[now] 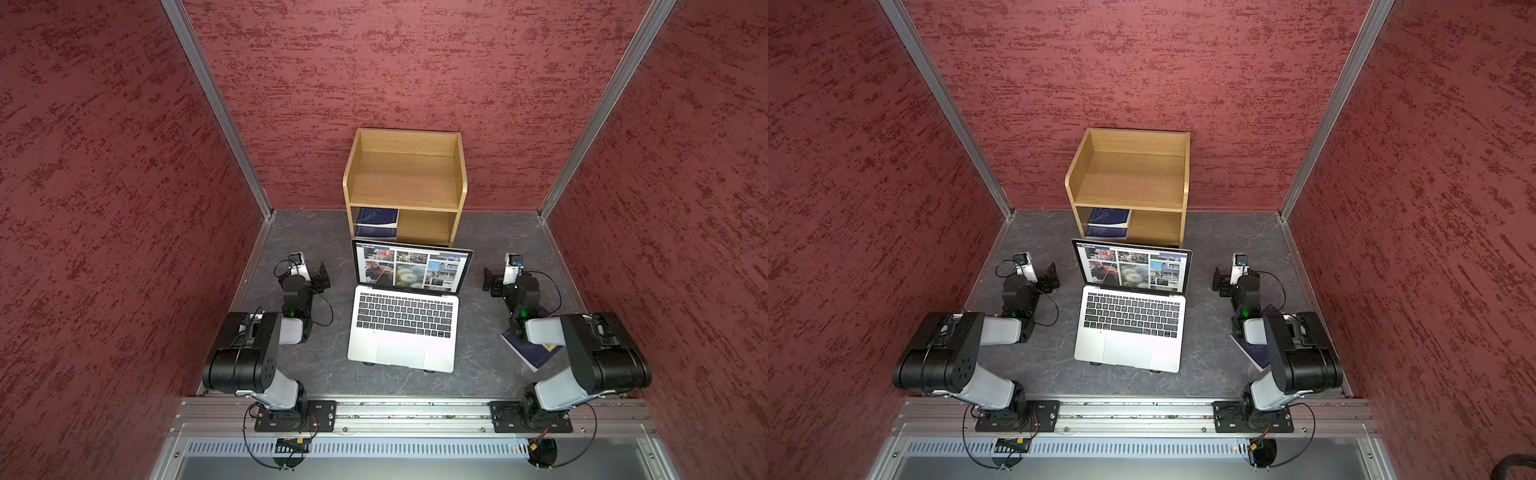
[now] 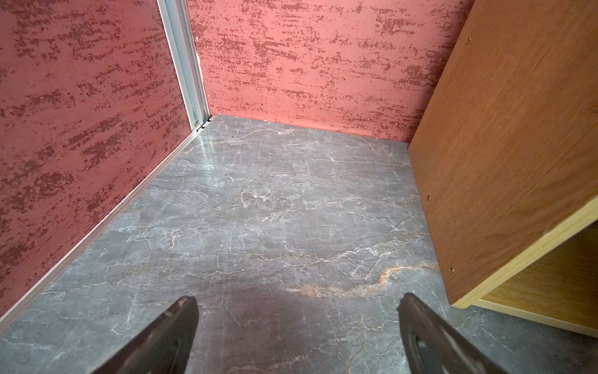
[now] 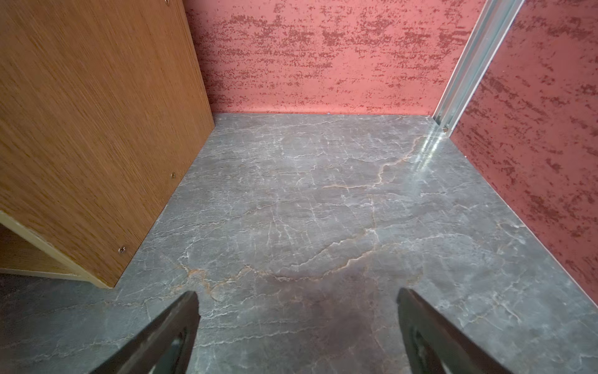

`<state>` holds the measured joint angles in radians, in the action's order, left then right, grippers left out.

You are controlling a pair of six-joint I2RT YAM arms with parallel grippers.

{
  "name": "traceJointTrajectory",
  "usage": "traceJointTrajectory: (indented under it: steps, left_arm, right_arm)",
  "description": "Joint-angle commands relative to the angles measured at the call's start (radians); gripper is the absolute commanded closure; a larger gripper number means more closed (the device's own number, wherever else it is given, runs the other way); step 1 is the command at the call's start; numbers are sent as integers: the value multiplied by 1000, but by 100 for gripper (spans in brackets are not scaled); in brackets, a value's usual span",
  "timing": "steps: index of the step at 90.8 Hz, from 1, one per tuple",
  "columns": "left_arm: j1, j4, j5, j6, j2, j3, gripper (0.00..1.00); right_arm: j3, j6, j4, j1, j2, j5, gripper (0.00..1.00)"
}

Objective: Close the laptop lid and set it aside
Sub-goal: Close the lid of the laptop.

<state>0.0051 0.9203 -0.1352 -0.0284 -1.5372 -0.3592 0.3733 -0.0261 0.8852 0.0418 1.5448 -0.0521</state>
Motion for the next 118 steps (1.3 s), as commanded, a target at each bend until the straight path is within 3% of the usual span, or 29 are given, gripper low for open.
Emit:
traceJointTrajectory:
  steps: [1, 40, 48, 57, 65, 72, 76, 81, 87, 97, 104, 114, 118]
  left_arm:
    - [-4, 12, 6, 12, 2, -2, 0]
    - [9, 10, 33, 6, 7, 0, 0]
    - [10, -11, 49, 9, 21, -6, 0]
    - [8, -231, 18, 4, 164, -51, 0]
    - [14, -494, -83, -95, 310, -113, 0]
    - [33, -706, -120, -234, 455, -153, 0]
    - [60, -813, -66, -290, 520, -171, 0]
    - [94, -904, 33, -334, 599, -179, 0]
    - [120, -963, 61, -484, 685, -161, 0]
    - [182, -949, 309, -559, 824, -114, 0]
    - [187, -1021, 383, -606, 874, -132, 0]
    - [181, -1086, 464, -614, 907, -157, 0]
    - [177, -1094, 501, -618, 917, -159, 0]
  right_arm:
    - [22, 3, 0, -9, -6, 12, 2]
    - [18, 5, 7, -10, -10, 10, 1]
    - [35, 10, -53, -1, -89, -31, 1]
    - [144, 106, -459, 7, -291, -140, 1]
    - [223, 200, -723, 6, -409, -174, 2]
    - [270, 396, -896, 5, -471, -270, 2]
    - [300, 504, -1022, -2, -506, -324, 1]
    - [329, 545, -1103, -15, -543, -276, 2]
    - [366, 582, -1175, -19, -588, -195, 1]
    - [464, 594, -1294, -20, -640, -24, 1]
    - [557, 599, -1390, -19, -662, 87, 2]
    - [685, 573, -1472, -19, -667, 259, 9]
    - [741, 558, -1509, -19, -656, 334, 16]
